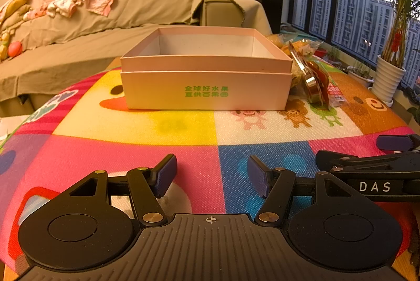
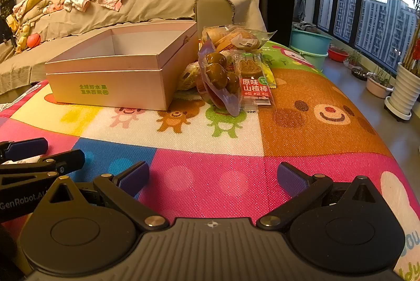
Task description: Organize objects
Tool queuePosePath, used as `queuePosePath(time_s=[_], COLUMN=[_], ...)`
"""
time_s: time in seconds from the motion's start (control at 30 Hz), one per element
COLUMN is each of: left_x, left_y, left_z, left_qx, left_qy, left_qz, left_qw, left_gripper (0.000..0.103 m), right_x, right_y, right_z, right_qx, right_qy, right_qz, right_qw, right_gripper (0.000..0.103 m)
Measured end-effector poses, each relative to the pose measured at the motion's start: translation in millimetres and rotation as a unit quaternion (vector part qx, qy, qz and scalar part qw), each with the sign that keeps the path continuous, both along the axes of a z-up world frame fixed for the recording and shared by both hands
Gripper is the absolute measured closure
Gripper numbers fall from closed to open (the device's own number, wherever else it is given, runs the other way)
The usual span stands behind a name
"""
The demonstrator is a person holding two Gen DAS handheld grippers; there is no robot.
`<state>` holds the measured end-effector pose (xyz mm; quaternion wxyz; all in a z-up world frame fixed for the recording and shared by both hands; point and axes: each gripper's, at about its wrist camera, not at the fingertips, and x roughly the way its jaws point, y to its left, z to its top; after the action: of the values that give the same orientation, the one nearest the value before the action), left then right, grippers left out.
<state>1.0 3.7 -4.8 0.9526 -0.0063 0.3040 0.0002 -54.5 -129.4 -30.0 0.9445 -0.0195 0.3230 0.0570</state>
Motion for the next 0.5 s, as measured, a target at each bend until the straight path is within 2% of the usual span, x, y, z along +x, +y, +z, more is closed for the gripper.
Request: queuePosePath(time_s=[0.1, 0.27, 0.4, 0.5], left_x=[0, 0, 8, 14], left_y=[0, 0, 13, 29], left_z=[0, 4, 15, 33], left_qx=[-0.002, 0.005, -0.012, -0.010], left_qy=[-0.001, 0.006, 0.021, -0.010], left_qz=[-0.003, -0.017, -0.029, -0.019], left_qw=[1.0000, 0.9998, 0.9993, 0.9997], left_gripper=[0.037, 0.037, 0.039, 0.039], right_x=[2, 8, 11, 9], right_y=[-1, 2, 3, 3], right_z=[3, 11, 10, 8], right_qx=[0.001, 0.001, -0.002, -0.003], right_qy=[0.014, 0.064, 0.068, 0.062], right_qz=[0.006, 0.014, 0.019, 0.019], right_qw=[1.000, 0.998, 0.997, 0.998], right_gripper=[0.000, 0.000, 0.000, 0.000])
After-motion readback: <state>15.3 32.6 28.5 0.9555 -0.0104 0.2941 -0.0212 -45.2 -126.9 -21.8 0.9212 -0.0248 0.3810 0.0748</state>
